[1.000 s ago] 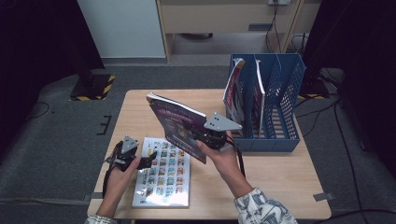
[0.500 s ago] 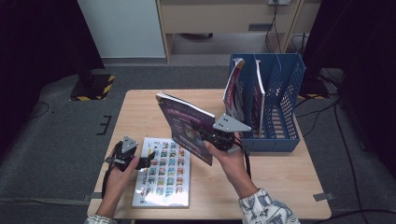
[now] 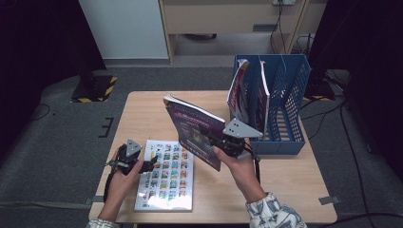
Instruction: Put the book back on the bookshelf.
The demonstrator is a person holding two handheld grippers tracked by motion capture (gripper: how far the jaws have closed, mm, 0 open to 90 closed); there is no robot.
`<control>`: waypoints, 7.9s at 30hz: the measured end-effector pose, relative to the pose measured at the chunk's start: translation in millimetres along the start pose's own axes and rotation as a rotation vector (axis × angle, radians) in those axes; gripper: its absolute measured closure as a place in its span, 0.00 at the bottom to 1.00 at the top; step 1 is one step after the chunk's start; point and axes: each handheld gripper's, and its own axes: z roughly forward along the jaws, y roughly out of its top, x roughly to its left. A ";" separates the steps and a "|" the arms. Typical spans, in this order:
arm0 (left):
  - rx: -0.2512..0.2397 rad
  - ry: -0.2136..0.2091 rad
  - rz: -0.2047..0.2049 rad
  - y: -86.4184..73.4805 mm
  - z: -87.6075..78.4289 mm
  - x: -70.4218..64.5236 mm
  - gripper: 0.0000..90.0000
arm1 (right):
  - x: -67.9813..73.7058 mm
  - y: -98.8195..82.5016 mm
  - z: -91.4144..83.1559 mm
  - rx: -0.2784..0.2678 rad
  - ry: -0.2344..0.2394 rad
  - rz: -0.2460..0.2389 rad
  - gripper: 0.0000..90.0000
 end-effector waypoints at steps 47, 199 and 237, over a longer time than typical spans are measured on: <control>0.011 0.037 -0.013 -2.3 -3.0 3.9 0.05 | -12.9 -25.6 -82.7 0.043 -0.086 0.044 0.93; 0.032 0.043 0.012 -3.9 0.9 0.7 0.05 | -155.8 57.5 -152.0 0.057 -0.602 0.041 0.93; 0.033 0.043 0.008 -4.2 0.1 1.4 0.05 | -201.3 38.2 -84.0 0.067 -0.648 0.095 0.93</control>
